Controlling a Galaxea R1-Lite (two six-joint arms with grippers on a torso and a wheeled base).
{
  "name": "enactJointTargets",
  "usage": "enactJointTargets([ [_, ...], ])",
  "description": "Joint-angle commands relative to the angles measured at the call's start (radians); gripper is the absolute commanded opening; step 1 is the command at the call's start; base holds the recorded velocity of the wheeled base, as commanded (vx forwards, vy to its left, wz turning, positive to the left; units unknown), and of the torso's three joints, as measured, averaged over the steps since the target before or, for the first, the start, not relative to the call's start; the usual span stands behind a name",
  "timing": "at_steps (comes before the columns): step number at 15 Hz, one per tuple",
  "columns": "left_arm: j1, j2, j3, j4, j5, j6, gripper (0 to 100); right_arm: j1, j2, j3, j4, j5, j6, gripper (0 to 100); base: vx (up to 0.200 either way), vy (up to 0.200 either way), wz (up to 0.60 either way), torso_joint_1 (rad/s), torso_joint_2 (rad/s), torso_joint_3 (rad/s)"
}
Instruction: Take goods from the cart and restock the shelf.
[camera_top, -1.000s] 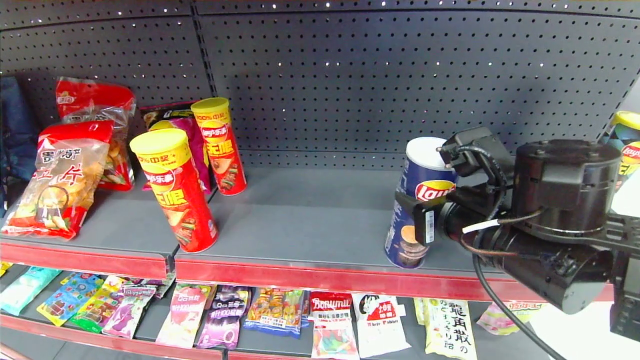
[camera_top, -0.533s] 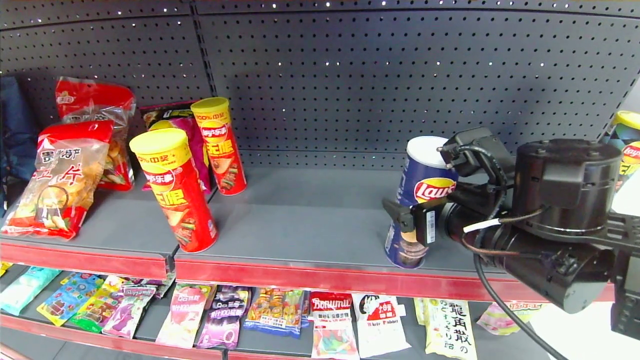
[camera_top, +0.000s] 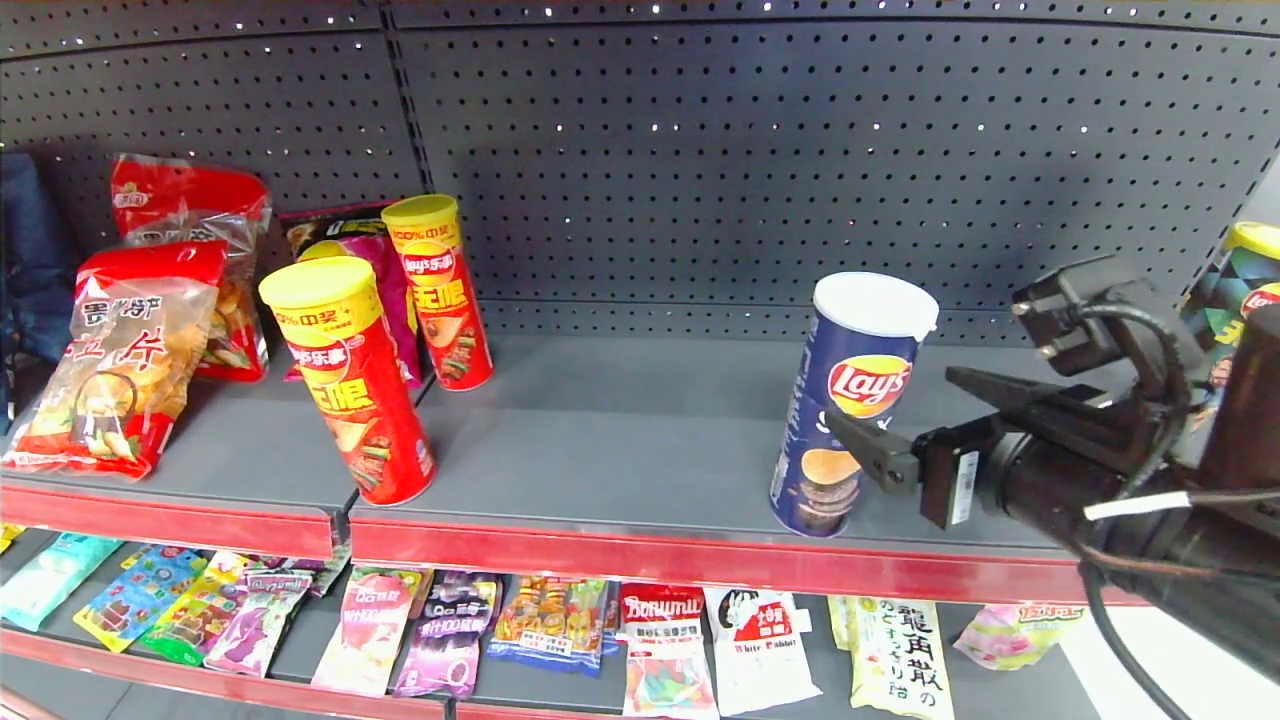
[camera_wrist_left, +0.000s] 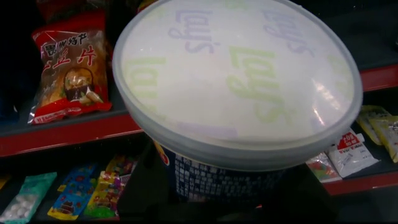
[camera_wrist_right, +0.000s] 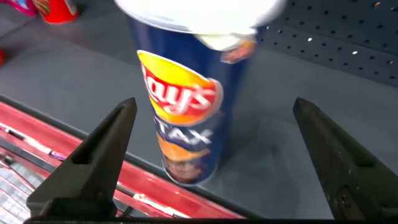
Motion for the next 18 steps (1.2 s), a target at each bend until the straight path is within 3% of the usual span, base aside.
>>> enactJointTargets([
  [1,0.000,0.003,0.009,-0.001,0.000,0.000,0,0.001,-0.120,0.060,0.000,0.009,-0.002,100,0.000,0.000,0.00,0.000,0.00,0.000],
  [5,0.001,0.000,0.009,-0.001,0.013,0.002,0,-0.001,-0.308,0.159,0.012,0.159,-0.008,100,0.000,0.000,0.00,0.000,0.00,0.000],
  [9,0.001,0.012,0.003,-0.002,0.011,0.006,0,-0.351,-0.351,0.184,0.109,0.287,-0.096,100,0.000,0.000,0.00,0.000,0.00,0.000],
  [10,0.000,0.023,0.000,-0.002,-0.001,0.006,0,-0.486,-0.361,0.199,0.110,0.411,-0.127,100,0.000,0.000,0.00,0.000,0.00,0.000],
  [12,0.011,0.044,-0.028,0.002,0.025,0.003,0,-0.585,-0.459,0.294,0.126,0.584,-0.163,100,0.000,0.000,0.00,0.000,0.00,0.000],
  [14,0.032,0.075,-0.054,0.007,0.092,0.006,0,-0.610,-0.568,0.359,0.156,0.607,-0.177,100,0.000,0.000,0.00,0.000,0.00,0.000],
  [16,0.029,0.113,-0.109,0.061,0.088,0.011,0,-0.645,-0.721,0.356,0.308,0.552,-0.177,100,0.000,0.000,0.00,0.000,0.00,0.000],
  [18,0.026,0.113,-0.092,0.068,0.082,0.011,0,-0.676,-0.893,0.344,0.537,0.541,-0.177,100,0.000,0.000,0.00,0.000,0.00,0.000],
])
